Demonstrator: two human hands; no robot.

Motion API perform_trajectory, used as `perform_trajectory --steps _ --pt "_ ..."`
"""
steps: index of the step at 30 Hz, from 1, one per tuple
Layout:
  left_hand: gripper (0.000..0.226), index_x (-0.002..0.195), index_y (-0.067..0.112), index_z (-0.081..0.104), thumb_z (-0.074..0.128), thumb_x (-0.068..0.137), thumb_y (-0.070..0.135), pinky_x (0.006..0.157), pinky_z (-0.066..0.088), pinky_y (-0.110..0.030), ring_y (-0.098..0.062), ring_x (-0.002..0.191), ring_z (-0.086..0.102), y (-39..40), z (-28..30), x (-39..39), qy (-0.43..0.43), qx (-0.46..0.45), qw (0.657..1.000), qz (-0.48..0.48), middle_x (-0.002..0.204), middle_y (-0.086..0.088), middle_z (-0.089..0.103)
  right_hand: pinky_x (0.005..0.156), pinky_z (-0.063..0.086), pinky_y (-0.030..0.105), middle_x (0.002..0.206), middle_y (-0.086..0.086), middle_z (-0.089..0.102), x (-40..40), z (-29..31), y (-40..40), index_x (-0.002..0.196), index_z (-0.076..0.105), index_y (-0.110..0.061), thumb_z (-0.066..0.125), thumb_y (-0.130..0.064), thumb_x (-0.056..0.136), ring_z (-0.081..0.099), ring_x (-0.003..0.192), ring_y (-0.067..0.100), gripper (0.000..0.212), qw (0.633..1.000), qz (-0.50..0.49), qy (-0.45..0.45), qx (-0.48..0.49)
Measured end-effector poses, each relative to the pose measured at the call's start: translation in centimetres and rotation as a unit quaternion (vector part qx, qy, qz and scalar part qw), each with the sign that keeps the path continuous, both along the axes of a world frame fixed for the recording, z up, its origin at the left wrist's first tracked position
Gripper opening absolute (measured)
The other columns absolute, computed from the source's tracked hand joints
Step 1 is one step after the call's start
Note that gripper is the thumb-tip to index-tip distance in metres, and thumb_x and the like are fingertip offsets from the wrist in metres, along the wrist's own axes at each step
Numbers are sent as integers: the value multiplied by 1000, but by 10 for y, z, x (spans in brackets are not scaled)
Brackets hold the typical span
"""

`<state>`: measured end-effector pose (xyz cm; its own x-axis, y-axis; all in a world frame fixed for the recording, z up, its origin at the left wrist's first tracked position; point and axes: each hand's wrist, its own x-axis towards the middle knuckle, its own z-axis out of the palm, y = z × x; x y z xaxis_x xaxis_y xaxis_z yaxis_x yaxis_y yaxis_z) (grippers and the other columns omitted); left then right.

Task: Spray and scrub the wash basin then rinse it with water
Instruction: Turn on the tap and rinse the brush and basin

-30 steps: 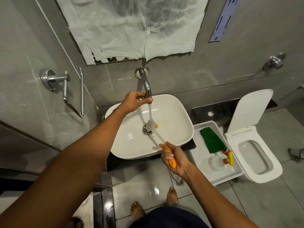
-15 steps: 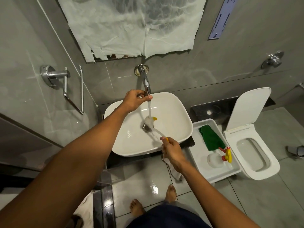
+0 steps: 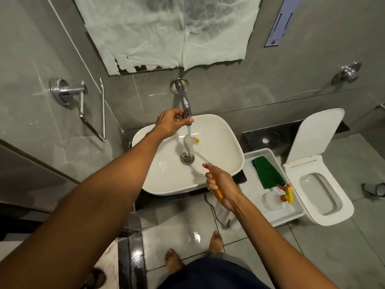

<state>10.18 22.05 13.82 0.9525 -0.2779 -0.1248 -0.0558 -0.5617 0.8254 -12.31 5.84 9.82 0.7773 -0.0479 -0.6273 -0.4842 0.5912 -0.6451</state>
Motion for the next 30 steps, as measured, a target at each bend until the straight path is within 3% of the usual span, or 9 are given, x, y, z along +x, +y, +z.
perform_trajectory --steps 2,4,6,8,11,16,20,23,30 --pt "46 106 15 73 86 82 53 90 58 -42 -17 89 60 -2 -2 -4 -4 -6 1000 6 104 -6 76 44 40 20 72 3 45 -1 -3 4 114 65 -9 58 -30 107 41 55 11 23 977 46 -36 -204" --pt "47 108 16 71 84 84 55 94 57 -45 -20 94 62 -4 -4 -8 -15 2 1000 11 109 -6 75 53 54 27 80 5 57 -1 -5 7 118 65 -13 59 -34 106 55 65 16 26 918 91 -55 -382" --pt "46 103 19 68 79 85 60 100 50 -46 -23 101 63 -5 -4 -9 -44 34 998 14 106 -1 73 71 54 32 93 3 65 0 -10 10 128 64 -15 59 -34 105 61 81 20 30 860 118 -70 -492" --pt "47 96 20 65 73 87 66 104 38 -47 -21 104 59 -6 -4 -10 -88 78 993 16 101 3 69 78 49 30 95 1 63 0 -15 13 132 63 -12 59 -33 105 59 86 19 34 822 124 -86 -549" --pt "47 87 21 57 68 90 67 98 31 -47 -20 104 52 -11 -5 -14 -136 121 983 34 96 3 62 78 48 29 94 -2 62 0 -21 15 132 62 -10 59 -33 104 58 85 18 36 793 126 -103 -587" --pt "37 86 25 49 69 94 55 97 30 -48 -27 113 55 -31 -8 -24 -155 119 975 105 99 4 57 70 47 28 87 -5 63 -3 -25 15 123 63 -11 59 -36 104 58 71 6 32 792 113 -120 -588" --pt "39 84 23 48 69 92 55 91 27 -46 -29 111 56 -33 -12 -23 -165 121 971 121 97 3 59 71 53 32 88 -2 65 -3 -23 17 119 62 -12 54 -40 106 62 77 16 32 793 91 -131 -588" --pt "42 83 24 48 70 90 58 86 21 -43 -28 110 55 -30 -12 -20 -161 119 973 112 92 6 56 69 49 30 88 -4 64 -5 -22 19 117 59 -15 50 -39 108 59 77 15 28 782 73 -152 -601" --pt "43 84 25 47 72 90 60 93 29 -48 -28 114 54 -30 -9 -22 -146 126 975 113 95 7 57 67 42 30 85 -1 61 0 -27 18 116 58 -9 50 -32 108 56 71 19 25 765 124 -135 -618"
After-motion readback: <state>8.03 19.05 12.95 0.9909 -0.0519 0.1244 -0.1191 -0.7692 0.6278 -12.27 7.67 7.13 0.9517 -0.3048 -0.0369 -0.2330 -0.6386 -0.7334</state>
